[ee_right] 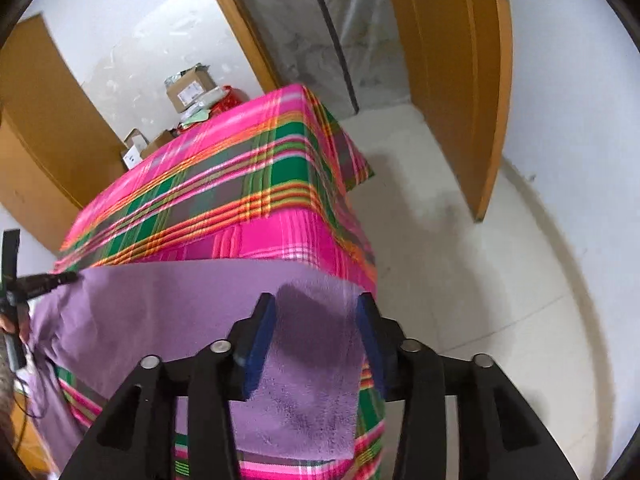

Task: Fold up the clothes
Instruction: 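Pinch the sweatshirt edge with the right gripper and smooth it flat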

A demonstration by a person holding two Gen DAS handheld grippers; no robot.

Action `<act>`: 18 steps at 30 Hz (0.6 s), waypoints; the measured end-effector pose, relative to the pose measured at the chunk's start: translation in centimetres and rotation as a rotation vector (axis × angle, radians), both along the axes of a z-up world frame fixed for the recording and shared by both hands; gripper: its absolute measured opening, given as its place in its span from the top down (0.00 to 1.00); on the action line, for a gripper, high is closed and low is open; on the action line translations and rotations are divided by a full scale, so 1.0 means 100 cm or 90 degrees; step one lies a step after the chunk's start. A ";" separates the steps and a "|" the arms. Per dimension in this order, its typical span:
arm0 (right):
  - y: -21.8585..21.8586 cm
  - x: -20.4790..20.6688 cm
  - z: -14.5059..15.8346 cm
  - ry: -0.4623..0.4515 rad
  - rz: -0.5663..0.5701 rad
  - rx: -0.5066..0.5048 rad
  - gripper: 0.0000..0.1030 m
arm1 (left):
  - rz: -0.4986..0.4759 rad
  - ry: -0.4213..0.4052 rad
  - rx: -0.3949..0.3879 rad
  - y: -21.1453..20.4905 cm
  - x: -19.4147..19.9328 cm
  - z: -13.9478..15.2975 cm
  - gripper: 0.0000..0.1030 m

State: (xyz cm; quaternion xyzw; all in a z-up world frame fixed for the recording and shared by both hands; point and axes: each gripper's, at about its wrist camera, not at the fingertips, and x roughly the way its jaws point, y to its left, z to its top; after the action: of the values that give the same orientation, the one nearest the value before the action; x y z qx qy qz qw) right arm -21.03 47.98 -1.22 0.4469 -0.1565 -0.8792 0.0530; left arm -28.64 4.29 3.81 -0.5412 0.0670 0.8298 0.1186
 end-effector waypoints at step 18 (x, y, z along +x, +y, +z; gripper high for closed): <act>-0.022 -0.012 0.046 0.078 -0.046 0.141 0.96 | 0.010 -0.008 0.029 0.003 -0.011 0.008 0.99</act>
State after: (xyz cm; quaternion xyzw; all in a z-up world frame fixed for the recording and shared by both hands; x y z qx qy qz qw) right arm -22.21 45.80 3.42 0.3892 -0.0704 -0.9182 -0.0187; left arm -29.72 4.62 4.61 -0.5441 0.0430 0.8285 0.1250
